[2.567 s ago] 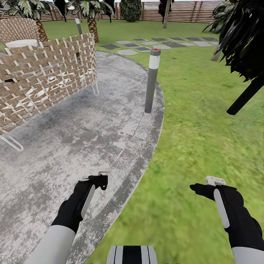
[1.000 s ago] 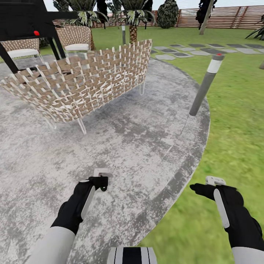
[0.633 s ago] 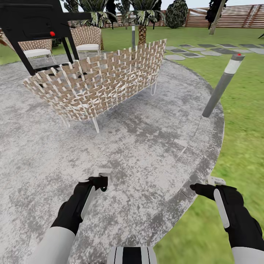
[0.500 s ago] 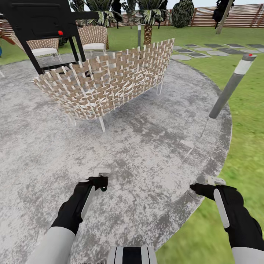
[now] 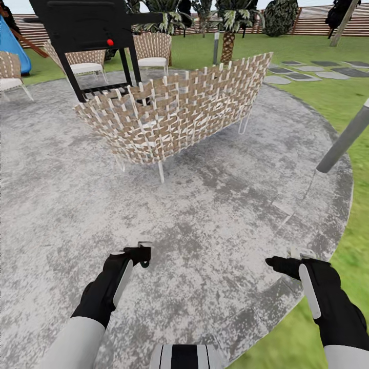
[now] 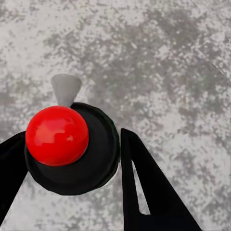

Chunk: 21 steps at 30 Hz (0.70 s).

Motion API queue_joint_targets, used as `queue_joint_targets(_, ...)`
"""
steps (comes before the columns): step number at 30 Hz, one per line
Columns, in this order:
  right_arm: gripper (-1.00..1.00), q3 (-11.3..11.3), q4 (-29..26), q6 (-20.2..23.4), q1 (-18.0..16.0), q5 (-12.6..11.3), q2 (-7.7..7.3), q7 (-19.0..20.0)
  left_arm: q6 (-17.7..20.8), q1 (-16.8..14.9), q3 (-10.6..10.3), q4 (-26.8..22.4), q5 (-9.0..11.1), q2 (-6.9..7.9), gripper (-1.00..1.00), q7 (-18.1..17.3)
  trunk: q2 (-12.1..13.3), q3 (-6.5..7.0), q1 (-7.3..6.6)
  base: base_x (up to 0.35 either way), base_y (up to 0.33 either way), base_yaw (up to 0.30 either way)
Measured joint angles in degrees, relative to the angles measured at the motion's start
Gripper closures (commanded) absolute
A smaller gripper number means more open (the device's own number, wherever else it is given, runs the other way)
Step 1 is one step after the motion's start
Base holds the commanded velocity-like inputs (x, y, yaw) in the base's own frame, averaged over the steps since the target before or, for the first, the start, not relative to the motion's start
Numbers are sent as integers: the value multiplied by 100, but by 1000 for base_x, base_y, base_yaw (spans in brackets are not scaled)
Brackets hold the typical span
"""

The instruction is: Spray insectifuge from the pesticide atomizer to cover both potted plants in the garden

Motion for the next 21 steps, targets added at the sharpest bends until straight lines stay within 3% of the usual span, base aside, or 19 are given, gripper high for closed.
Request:
queue_joint_targets(5, -100, 0, -3, 0, 1, -2, -2, 14, 0, 2, 0, 1, 3, 0, 100, -1, 0, 2, 0, 255, 247, -37)
queue_joint_targets(13, -100, -1, -9, -1, 1, -3, -2, 16, 0, -1, 0, 1, 3, -1, 100, -1, 0, 29, 0, 212, 286, -203)
queue_joint_targets(21, -100, -2, -8, -2, 0, -3, -2, 16, 1, 0, 0, 0, 4, 0, 100, -1, 0, 57, 2, 58, 332, -118)
